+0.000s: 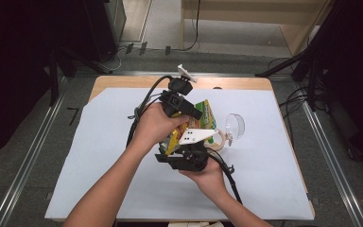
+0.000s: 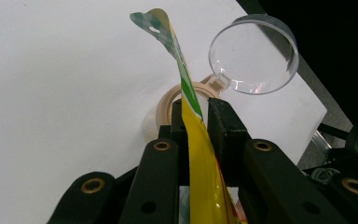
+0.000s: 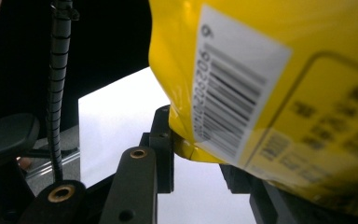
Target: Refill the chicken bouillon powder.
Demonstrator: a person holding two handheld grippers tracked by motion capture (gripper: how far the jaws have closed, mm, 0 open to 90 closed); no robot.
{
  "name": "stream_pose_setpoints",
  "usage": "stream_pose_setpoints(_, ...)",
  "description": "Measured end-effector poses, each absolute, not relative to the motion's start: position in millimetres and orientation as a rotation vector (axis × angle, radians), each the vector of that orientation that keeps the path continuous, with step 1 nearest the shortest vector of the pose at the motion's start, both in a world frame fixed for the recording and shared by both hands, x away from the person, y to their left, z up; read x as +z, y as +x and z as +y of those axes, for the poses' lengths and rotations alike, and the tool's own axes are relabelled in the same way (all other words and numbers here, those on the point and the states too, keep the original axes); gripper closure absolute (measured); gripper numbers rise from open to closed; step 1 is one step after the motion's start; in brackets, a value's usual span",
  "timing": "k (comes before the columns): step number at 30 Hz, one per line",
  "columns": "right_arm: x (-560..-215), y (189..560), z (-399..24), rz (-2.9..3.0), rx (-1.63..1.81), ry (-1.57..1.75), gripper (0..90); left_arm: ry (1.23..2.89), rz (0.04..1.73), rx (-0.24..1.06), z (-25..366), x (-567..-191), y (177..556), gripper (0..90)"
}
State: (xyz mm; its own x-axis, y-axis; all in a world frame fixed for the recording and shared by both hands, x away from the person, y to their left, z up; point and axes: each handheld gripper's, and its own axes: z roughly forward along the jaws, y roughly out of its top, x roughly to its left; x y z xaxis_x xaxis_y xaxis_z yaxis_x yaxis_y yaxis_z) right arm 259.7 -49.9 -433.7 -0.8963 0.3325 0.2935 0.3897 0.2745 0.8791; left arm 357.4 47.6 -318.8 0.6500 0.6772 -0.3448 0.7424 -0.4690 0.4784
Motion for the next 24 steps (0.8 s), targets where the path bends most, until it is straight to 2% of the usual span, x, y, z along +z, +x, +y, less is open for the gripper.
stream_pose_setpoints(24, -430.8, 260.9, -50.0, -2.462, -1.723, -0.705, 70.3, 2.254, 1.119, -0.157, 51.1, -320.9, 364.4, 79.5)
